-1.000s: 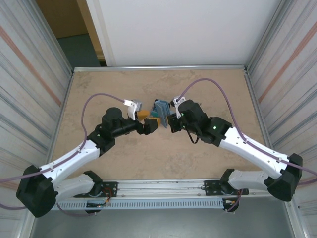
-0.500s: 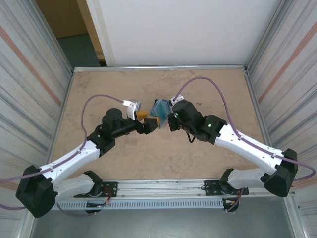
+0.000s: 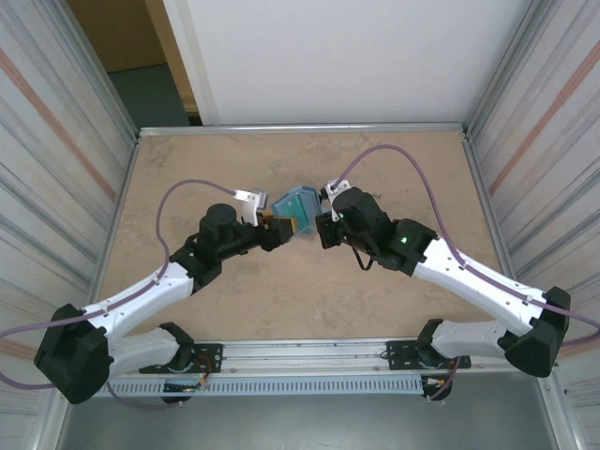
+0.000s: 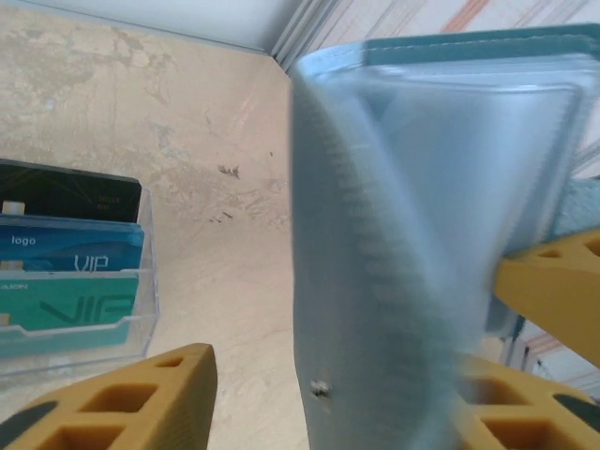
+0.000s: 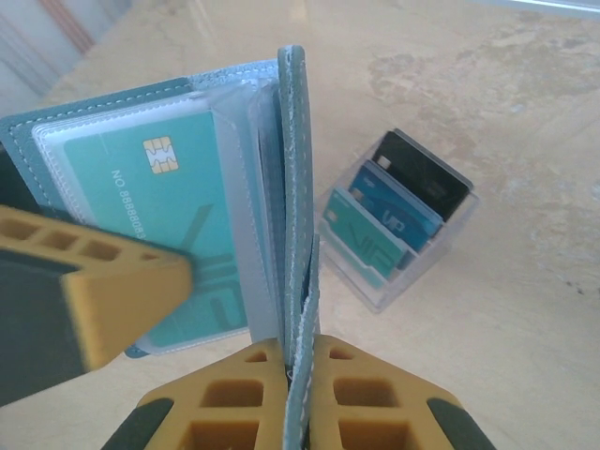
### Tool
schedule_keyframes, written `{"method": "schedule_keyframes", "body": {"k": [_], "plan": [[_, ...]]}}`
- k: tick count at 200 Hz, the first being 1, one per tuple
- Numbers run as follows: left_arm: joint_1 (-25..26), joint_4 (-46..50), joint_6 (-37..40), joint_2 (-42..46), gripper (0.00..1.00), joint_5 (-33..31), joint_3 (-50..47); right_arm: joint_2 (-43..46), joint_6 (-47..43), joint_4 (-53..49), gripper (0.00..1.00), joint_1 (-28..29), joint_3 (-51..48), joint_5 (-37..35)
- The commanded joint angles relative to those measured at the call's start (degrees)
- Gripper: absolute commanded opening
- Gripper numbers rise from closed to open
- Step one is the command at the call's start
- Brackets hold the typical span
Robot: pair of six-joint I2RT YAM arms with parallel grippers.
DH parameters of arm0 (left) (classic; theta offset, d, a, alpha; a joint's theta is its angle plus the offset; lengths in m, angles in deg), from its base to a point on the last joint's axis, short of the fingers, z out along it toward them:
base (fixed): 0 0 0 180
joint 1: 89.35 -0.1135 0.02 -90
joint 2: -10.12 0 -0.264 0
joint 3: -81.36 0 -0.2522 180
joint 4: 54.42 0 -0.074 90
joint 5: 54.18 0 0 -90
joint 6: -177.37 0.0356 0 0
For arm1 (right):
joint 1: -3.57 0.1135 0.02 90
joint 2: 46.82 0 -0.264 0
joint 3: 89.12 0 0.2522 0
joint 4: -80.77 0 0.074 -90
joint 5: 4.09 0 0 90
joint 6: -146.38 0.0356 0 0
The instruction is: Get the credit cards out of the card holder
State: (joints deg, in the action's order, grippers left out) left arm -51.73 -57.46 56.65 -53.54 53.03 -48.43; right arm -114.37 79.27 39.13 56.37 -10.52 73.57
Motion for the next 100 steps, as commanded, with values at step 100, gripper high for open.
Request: {"method": "schedule_keyframes", "body": {"k": [100], "plan": [[0.36, 0.27, -0.03, -1.03, 0.00, 0.76, 1.23, 5.99, 5.76, 12.04, 0.13, -7.51, -6.55, 22.41]]}}
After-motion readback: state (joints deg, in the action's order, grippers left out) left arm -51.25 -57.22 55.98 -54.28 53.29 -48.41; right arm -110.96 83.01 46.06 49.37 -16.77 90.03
